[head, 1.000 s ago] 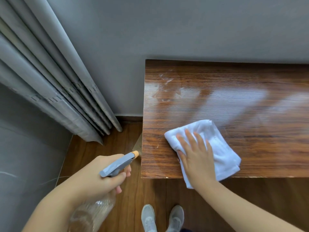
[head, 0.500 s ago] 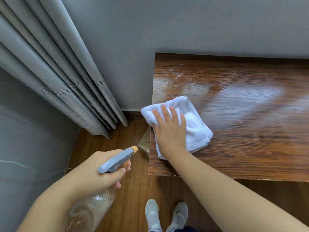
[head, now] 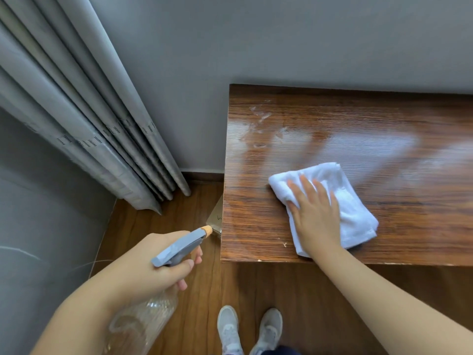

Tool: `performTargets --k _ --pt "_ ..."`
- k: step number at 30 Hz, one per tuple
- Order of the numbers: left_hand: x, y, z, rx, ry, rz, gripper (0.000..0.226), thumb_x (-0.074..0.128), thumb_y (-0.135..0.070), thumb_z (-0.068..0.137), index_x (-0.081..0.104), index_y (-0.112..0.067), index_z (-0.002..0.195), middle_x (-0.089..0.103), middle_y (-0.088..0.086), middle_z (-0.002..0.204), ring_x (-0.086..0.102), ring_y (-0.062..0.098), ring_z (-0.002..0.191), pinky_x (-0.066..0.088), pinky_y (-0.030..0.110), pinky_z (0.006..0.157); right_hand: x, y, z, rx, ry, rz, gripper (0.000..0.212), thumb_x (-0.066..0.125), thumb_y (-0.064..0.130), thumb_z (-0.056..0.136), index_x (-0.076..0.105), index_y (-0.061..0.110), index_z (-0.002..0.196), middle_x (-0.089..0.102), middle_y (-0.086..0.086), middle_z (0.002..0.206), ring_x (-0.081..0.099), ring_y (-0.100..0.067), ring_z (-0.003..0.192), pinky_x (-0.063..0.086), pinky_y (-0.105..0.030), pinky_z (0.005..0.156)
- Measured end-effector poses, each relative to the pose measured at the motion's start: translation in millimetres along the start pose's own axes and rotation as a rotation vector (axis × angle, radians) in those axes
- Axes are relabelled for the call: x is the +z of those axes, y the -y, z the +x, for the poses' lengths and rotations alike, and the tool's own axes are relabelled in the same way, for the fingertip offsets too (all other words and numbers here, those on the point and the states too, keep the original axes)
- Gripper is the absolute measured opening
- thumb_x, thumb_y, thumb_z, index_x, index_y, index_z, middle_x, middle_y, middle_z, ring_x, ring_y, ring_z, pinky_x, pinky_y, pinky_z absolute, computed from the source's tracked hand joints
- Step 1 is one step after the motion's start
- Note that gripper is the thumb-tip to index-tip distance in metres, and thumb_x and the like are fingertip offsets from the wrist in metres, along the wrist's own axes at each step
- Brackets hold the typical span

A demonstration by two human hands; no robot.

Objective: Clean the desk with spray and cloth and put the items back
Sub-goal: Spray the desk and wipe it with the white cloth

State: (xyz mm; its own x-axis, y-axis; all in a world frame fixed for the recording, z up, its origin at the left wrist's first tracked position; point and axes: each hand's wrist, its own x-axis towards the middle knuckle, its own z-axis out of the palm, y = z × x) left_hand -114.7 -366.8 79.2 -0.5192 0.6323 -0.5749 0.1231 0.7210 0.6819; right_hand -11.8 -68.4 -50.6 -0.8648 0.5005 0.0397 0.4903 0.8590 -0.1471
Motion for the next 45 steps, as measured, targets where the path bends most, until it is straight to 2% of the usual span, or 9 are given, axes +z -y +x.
performTargets --k 5,12,15,21,24,27,30,37,45 --pt "2.3 1.3 4.6 -0.011 0.013 -0.006 0.016 0.061 -0.014 0.093 0.067 -0.029 0.094 0.072 -0.001 0.1 0.075 0.018 0.073 0.062 0.033 0.074 8.7 26.7 -24.1 -0.058 -0.008 -0.033 0.047 0.028 0.042 0.096 0.043 0.031 0.14 0.038 -0.001 0.152 0.035 -0.03 0.137 0.023 -0.05 0.107" --pt "-5.0 6.8 8.0 -0.026 0.011 0.015 0.016 0.06 -0.015 0.093 0.066 -0.03 0.093 0.073 -0.003 0.099 0.076 0.015 0.072 0.06 0.036 0.079 16.3 104.2 -4.9 -0.224 0.022 -0.007 0.049 0.025 0.043 0.096 0.047 0.03 0.138 0.04 -0.002 0.151 0.035 -0.032 0.139 0.017 -0.051 0.109" --pt "-7.7 8.1 10.1 -0.032 0.018 0.013 0.016 0.06 -0.015 0.093 0.066 -0.03 0.092 0.072 -0.004 0.099 0.076 0.015 0.072 0.056 0.027 0.071 19.1 114.1 18.7 -0.238 0.001 -0.011 0.048 0.027 0.042 0.096 0.051 0.03 0.136 0.043 0.0 0.149 0.037 -0.031 0.138 0.018 -0.05 0.109" --pt "-8.4 2.7 16.4 -0.002 0.046 0.046 0.017 0.061 -0.015 0.092 0.066 -0.031 0.091 0.071 -0.003 0.098 0.075 0.014 0.071 0.06 0.031 0.075 12.1 85.4 59.4 -0.225 0.027 -0.005 0.053 0.022 0.044 0.094 0.049 0.029 0.137 0.042 0.003 0.149 0.035 -0.026 0.138 0.018 -0.048 0.11" --pt "-4.2 -2.8 19.2 0.025 0.076 0.06 0.013 0.061 -0.015 0.092 0.065 -0.028 0.094 0.071 -0.004 0.098 0.075 0.014 0.072 0.059 0.029 0.074 5.2 57.2 67.9 -0.129 0.045 0.021 0.06 0.013 0.05 0.093 0.042 0.032 0.142 0.033 0.005 0.154 0.026 -0.024 0.143 0.015 -0.048 0.113" --pt "0.8 -9.5 20.8 0.05 0.109 0.075 0.013 0.06 -0.016 0.092 0.065 -0.028 0.094 0.071 -0.006 0.092 0.075 0.013 0.072 0.059 0.029 0.075 -0.3 23.7 65.5 -0.035 0.024 0.035 0.064 0.008 0.054 0.091 0.042 0.033 0.141 0.032 0.005 0.155 0.027 -0.024 0.142 0.018 -0.049 0.111" --pt "8.0 -15.2 23.6 0.061 0.162 0.099 0.012 0.059 -0.016 0.091 0.064 -0.026 0.093 0.07 -0.007 0.084 0.075 0.012 0.072 0.06 0.034 0.075 -4.2 -0.1 50.2 -0.026 0.021 0.036 0.06 0.012 0.052 0.093 0.042 0.031 0.141 0.034 0.004 0.154 0.029 -0.025 0.14 0.024 -0.05 0.108" --pt "19.7 -20.3 27.1 0.013 0.234 0.114 0.005 0.056 -0.031 0.084 0.058 -0.026 0.083 0.071 0.0 0.087 0.076 0.012 0.068 0.06 0.047 0.081 -8.1 -24.5 11.1 -0.047 -0.025 0.062 0.052 0.023 0.044 0.096 0.047 0.026 0.138 0.043 -0.001 0.148 0.038 -0.028 0.135 0.028 -0.051 0.107" --pt "17.6 -20.4 25.5 0.037 0.204 0.08 0.009 0.057 -0.031 0.083 0.063 -0.031 0.089 0.072 -0.006 0.096 0.075 0.014 0.067 0.059 0.042 0.081 -1.2 -13.5 -24.6 -0.107 -0.031 -0.028 0.046 0.028 0.042 0.097 0.048 0.028 0.136 0.043 -0.001 0.148 0.039 -0.03 0.135 0.026 -0.049 0.105"
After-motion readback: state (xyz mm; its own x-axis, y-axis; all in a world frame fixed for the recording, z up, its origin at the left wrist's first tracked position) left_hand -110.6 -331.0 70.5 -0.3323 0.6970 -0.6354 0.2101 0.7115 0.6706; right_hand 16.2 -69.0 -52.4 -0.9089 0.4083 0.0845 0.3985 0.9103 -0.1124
